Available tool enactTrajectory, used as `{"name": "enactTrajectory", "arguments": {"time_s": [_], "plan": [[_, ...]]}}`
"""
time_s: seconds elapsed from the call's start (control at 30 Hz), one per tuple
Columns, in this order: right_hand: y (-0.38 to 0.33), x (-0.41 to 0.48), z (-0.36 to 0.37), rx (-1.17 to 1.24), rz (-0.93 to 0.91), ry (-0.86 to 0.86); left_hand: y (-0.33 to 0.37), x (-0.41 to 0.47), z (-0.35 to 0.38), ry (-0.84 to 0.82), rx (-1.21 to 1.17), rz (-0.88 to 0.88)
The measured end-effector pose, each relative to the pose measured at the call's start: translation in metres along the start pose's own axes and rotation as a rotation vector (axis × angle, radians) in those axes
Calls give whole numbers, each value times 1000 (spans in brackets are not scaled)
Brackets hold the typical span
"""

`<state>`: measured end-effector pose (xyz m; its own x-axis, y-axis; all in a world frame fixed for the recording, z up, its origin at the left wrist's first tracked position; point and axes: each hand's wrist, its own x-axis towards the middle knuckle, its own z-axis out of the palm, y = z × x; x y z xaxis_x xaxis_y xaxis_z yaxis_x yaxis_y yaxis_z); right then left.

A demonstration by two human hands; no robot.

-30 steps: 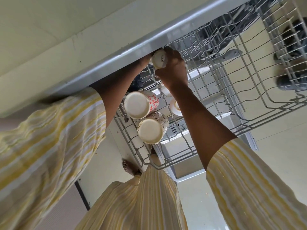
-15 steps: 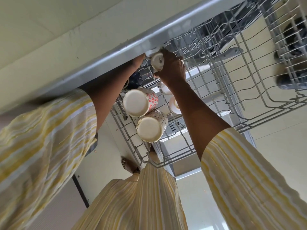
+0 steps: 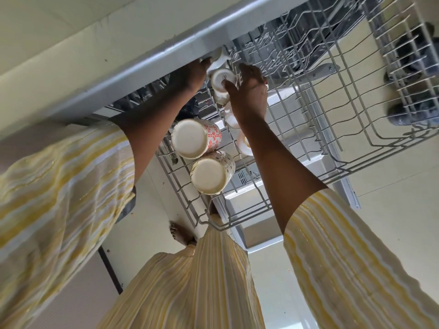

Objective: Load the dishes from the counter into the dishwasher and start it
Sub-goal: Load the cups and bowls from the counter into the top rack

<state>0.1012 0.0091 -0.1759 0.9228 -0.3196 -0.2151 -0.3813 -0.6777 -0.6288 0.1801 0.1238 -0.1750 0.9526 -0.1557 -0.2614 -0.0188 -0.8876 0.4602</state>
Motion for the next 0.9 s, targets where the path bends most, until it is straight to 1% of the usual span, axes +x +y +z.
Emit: {"name": "enactTrajectory", "arguments": {"time_s": [0.2,0.37,0.53,0.6,0.67,0.77,0.9], "plan": [[1,-21,-1,-2,10,74,0,-9,4,104,67,68],[-1,-44,4,-57,-10,86,-1,-31,4,121,153,173],[-13,-74,8,-107,-115,108,-4,-71,-5,155,76,289],[-21,-88,9,-115,-115,129,-6,-91,-10,178,74,311],[-31,-105,11,-110,-131,153,-9,-112,-16,205,85,300],[-49,-138,14,-127,-210,154,-21,-149,-28,205,69,235],[-77,-190,19,-229,-333,60,-45,-218,-57,313,-57,157]]}}
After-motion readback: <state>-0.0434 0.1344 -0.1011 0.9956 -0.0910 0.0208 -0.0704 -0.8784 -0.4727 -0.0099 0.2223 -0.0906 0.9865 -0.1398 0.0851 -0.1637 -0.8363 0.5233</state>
